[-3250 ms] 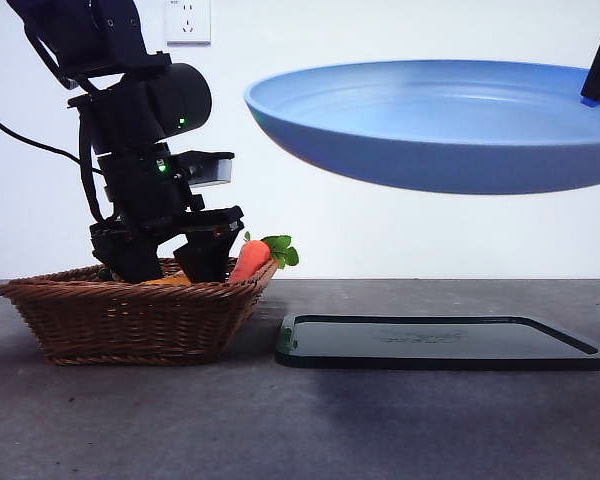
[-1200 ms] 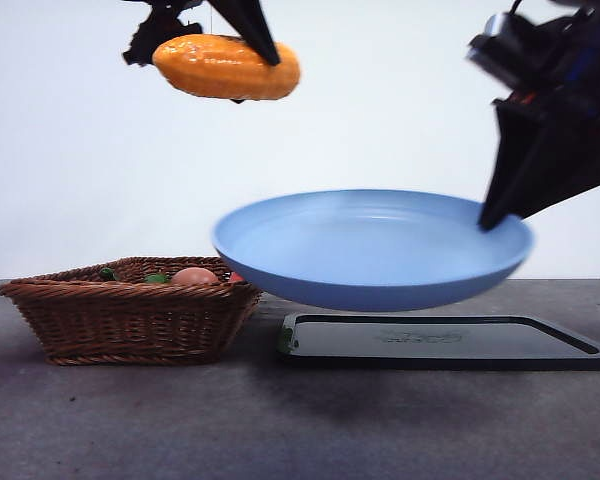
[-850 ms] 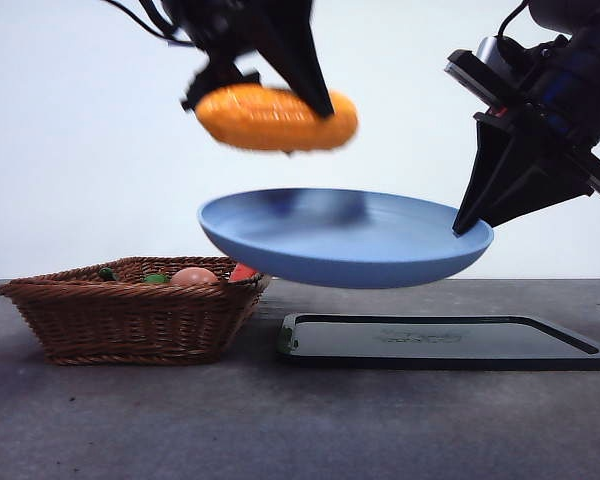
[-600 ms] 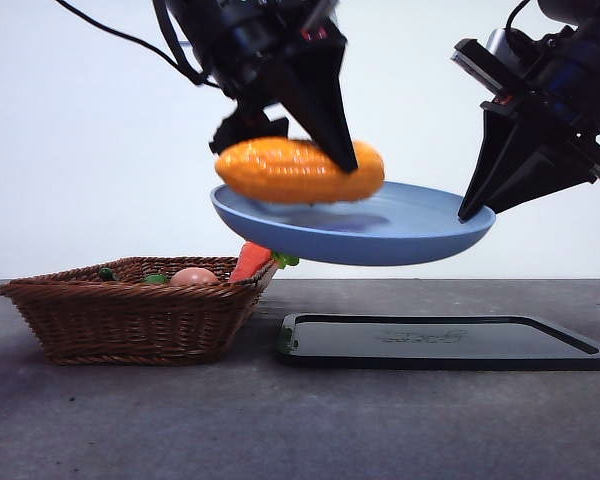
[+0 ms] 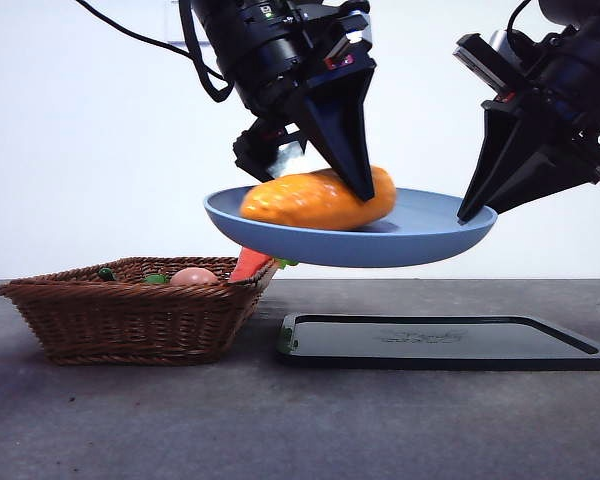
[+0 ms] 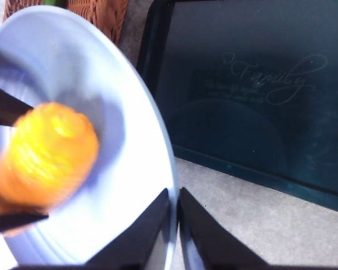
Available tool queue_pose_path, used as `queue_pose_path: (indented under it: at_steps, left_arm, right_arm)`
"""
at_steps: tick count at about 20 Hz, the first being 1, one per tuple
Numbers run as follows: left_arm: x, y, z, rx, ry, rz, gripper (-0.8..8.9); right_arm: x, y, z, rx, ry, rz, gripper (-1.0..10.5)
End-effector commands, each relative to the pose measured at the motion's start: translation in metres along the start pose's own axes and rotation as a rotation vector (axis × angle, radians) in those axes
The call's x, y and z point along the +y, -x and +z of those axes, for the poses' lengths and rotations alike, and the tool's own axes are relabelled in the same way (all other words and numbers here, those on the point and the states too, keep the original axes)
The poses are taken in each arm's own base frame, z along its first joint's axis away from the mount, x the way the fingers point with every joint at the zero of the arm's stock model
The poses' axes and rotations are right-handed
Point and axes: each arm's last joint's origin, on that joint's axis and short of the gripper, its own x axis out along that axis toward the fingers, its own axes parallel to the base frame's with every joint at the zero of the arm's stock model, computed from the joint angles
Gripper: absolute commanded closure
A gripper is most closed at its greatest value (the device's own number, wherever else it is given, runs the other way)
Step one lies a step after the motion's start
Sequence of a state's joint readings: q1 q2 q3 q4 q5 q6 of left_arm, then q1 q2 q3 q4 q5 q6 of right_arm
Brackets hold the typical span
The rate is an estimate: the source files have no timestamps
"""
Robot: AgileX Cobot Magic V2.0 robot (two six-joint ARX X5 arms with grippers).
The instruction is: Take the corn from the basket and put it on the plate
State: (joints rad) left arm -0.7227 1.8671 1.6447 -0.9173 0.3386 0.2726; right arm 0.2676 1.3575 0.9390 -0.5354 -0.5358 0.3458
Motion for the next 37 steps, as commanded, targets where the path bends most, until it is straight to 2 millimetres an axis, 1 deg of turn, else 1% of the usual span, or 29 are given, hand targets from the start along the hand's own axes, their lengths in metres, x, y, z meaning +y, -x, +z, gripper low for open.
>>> queue_pose_path:
  at_steps: [1,4,6,14,20,25,27,30,34,37]
  left_arm:
    - [-0.001,-0.006,0.004,0.006,-0.020,-0.002,4.56]
    - [-0.002,-0.003,0.004,0.018,-0.007,-0.005,4.56]
    - [-0.004,0.003,0.006,0.026,-0.004,-0.007,4.55]
    - [-0.011,0.035,0.022,0.001,-0.013,-0.001,4.45]
    - [-0.016,0.080,0.037,-0.063,-0.018,0.024,4.47]
    - [-0.022,0.118,0.042,-0.098,-0.015,0.042,4.48]
    - [-0.026,0.129,0.043,-0.114,-0.017,0.045,4.48]
    - [-0.030,0.141,0.044,-0.135,-0.018,0.051,4.48]
    - [-0.032,0.144,0.044,-0.133,-0.005,0.049,4.48]
    - [-0.032,0.144,0.043,-0.128,0.000,0.048,4.48]
  right_arm:
    - [0.003,-0.001,0.005,-0.005,0.003,0.022,9.4]
    - [0.003,-0.001,0.005,-0.002,0.004,0.020,9.4]
    - [0.003,-0.001,0.004,0.001,0.005,0.018,9.4]
    - [0.003,-0.001,0.004,0.003,0.005,0.017,9.4]
    - [0.002,-0.001,0.003,0.015,0.014,0.011,9.4]
    - [-0.004,0.002,0.006,-0.013,0.007,-0.019,9.4]
    - [-0.009,0.003,0.010,-0.036,-0.002,-0.027,9.4]
    - [-0.025,0.004,0.021,-0.059,-0.044,-0.052,9.4]
    - [-0.048,-0.004,0.044,-0.061,-0.086,-0.087,9.4]
    - [-0.062,-0.016,0.065,-0.038,-0.100,-0.105,9.4]
